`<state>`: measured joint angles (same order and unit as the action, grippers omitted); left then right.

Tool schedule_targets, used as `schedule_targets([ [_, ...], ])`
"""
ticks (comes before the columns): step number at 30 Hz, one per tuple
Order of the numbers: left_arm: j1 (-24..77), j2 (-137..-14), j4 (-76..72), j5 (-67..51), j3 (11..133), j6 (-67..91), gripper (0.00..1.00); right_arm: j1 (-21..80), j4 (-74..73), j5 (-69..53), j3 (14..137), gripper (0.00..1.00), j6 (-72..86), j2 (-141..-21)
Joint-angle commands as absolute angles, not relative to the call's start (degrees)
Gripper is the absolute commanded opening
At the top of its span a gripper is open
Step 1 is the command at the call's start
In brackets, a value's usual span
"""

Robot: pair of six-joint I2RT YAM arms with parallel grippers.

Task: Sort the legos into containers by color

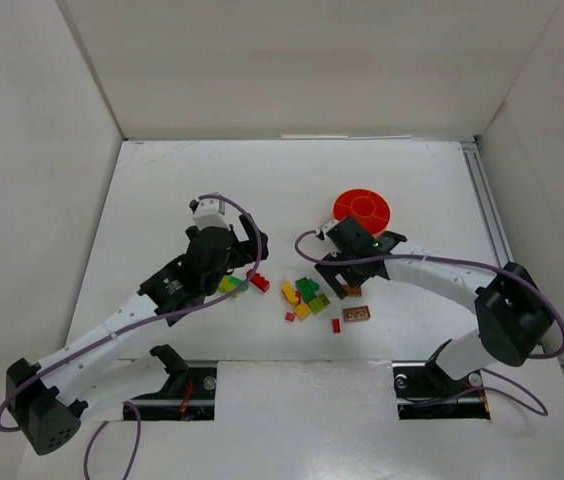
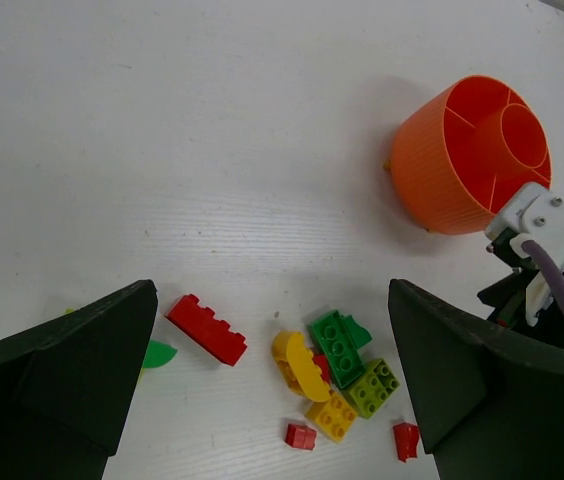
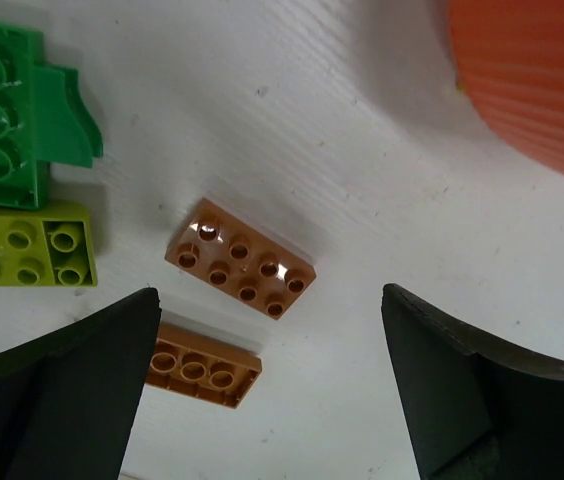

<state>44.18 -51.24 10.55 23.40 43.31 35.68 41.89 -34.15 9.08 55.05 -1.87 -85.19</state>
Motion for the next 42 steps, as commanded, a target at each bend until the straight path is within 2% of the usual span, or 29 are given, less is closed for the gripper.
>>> schedule_targets([
  [1, 44.3, -50.4, 9.8, 24.8, 42.6, 35.5, 1.0, 43.2, -39.7, 12.7, 57.4, 0.96, 3.4, -85.8],
  [10, 44.3, -52.0, 9.8, 24.3, 42.6, 33.1, 1.0, 44.3, -34.8, 7.4, 55.4, 0.94, -1.7, -88.1],
  [12, 44.3, -52.0, 9.8, 24.3, 42.1, 33.0, 1.0, 44.3, -34.8, 5.6, 55.4, 0.9, -2.5, -89.2],
  [14, 44.3, -52.0, 9.8, 24.3, 42.1, 33.0, 1.0, 44.3, -35.6, 6.5, 56.9, 0.85, -2.5, -91.0],
  [25, 44.3, -52.6, 9.8, 24.3, 41.6, 33.6, 1.0, 44.3, -35.0, 10.5, 58.4, 0.85, -1.3, -95.8],
  [28, 44.3, -53.1, 9.8, 24.9, 42.1, 33.6, 1.0, 44.3, -35.0, 10.5, 58.4, 0.72, -1.3, -96.4],
  [29, 44.3, -53.8, 9.8, 24.9, 42.7, 33.6, 1.0, 44.3, -35.0, 10.5, 58.4, 0.62, -1.3, -96.9],
  [33, 44.3, -54.4, 10.4, 24.9, 42.7, 33.6, 1.0, 44.3, -33.0, 8.4, 58.4, 0.48, -2.7, -96.4],
  [36, 44.3, -54.4, 10.4, 24.3, 42.7, 33.6, 1.0, 44.3, -31.7, 7.7, 58.4, 0.35, -3.9, -96.4],
  [38, 44.3, -54.4, 10.4, 24.3, 42.7, 33.6, 1.0, 44.8, -30.6, 7.2, 58.4, 0.3, -4.7, -95.8],
  [39, 44.3, -54.4, 10.4, 24.3, 42.7, 33.6, 1.0, 44.8, -30.0, 7.2, 57.9, 0.25, -5.6, -94.5],
  [42, 44.3, -53.9, 10.4, 24.3, 43.2, 33.6, 1.0, 44.8, -26.7, 6.7, 57.4, 0.22, -7.3, -92.3],
])
